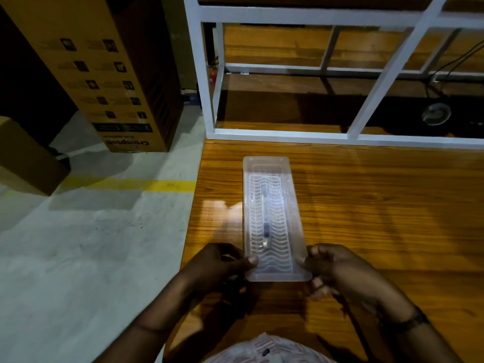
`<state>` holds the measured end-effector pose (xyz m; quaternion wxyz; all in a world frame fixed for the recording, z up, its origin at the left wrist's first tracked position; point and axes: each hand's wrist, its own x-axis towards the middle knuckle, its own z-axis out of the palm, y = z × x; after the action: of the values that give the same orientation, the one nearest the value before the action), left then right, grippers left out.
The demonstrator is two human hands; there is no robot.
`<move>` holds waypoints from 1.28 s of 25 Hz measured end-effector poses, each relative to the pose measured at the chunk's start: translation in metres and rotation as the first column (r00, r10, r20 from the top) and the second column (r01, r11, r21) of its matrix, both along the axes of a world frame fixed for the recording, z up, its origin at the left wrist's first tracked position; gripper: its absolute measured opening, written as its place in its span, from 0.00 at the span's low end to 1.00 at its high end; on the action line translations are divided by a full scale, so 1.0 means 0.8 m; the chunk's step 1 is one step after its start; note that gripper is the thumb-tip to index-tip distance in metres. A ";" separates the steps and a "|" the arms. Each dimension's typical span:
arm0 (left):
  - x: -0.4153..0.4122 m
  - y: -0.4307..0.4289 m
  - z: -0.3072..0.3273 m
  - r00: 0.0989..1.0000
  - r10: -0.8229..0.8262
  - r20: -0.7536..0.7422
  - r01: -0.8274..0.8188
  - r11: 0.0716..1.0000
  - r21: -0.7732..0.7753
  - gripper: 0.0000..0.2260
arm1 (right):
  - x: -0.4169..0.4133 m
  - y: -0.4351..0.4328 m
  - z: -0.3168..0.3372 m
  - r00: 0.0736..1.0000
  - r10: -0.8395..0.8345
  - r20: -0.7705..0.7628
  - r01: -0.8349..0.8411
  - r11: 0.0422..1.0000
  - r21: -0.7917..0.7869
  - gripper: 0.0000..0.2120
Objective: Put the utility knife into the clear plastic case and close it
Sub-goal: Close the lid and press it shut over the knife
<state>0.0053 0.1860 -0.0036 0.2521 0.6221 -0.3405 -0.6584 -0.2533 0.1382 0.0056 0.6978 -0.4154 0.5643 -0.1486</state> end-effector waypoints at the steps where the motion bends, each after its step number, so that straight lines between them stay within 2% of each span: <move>1: -0.001 0.003 0.000 1.000 0.019 -0.009 -0.019 1.000 -0.019 0.26 | -0.001 0.004 -0.001 1.000 -0.009 0.024 0.009 1.000 0.006 0.09; 5: -0.005 -0.002 -0.006 0.997 0.062 0.050 -0.057 0.994 -0.093 0.18 | -0.002 0.004 -0.009 0.994 -0.055 0.093 0.058 0.998 -0.035 0.15; 9: -0.005 -0.004 -0.012 0.994 0.042 0.105 -0.024 0.986 -0.167 0.15 | 0.000 0.000 -0.014 0.990 -0.083 0.111 0.091 0.994 -0.063 0.15; 14: -0.003 -0.005 -0.013 0.982 0.022 0.187 0.014 0.981 -0.192 0.16 | -0.001 -0.001 -0.014 1.000 -0.022 -0.003 0.021 0.994 -0.109 0.12; 16: -0.004 -0.009 -0.010 0.958 0.014 0.288 0.055 0.971 -0.233 0.19 | 0.003 -0.007 -0.012 0.989 -0.019 -0.150 -0.014 0.976 -0.216 0.13; 18: -0.009 -0.015 -0.009 0.884 0.091 0.458 0.108 0.914 -0.390 0.25 | 0.012 -0.016 -0.008 0.914 -0.052 -0.402 -0.151 0.877 -0.455 0.19; 20: -0.020 -0.028 -0.006 0.780 0.170 0.602 0.257 0.790 -0.557 0.27 | 0.029 -0.024 -0.002 0.791 -0.117 -0.600 -0.371 0.688 -0.624 0.28; 22: -0.035 -0.048 -0.004 0.661 0.224 0.716 0.409 0.693 -0.594 0.26 | 0.050 -0.034 -0.005 0.731 -0.153 -0.665 -0.506 0.532 -0.679 0.31; 23: -0.041 -0.059 -0.003 0.608 0.235 0.758 0.455 0.680 -0.576 0.27 | 0.061 -0.041 -0.010 0.704 -0.153 -0.693 -0.557 0.486 -0.673 0.31; 25: -0.050 -0.085 0.001 0.550 0.176 0.817 0.497 0.717 -0.489 0.27 | 0.079 -0.057 -0.019 0.661 -0.149 -0.736 -0.625 0.433 -0.649 0.31; 27: -0.055 -0.107 0.001 0.495 0.058 0.867 0.536 0.765 -0.357 0.27 | 0.093 -0.074 -0.025 0.626 -0.141 -0.767 -0.664 0.421 -0.619 0.32; 29: -0.058 -0.117 -0.005 0.450 0.028 0.892 0.562 0.768 -0.308 0.28 | 0.100 -0.086 -0.034 0.611 -0.137 -0.780 -0.682 0.408 -0.606 0.32; 32: -0.058 -0.122 -0.021 0.524 0.021 0.852 0.533 0.772 -0.347 0.28 | 0.103 -0.088 -0.050 0.657 -0.149 -0.739 -0.644 0.400 -0.653 0.33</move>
<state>-0.0408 0.0883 -0.0203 0.1328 0.6858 -0.6900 -0.1896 -0.1706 0.0678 -0.0344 0.1139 -0.8240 0.5391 -0.1319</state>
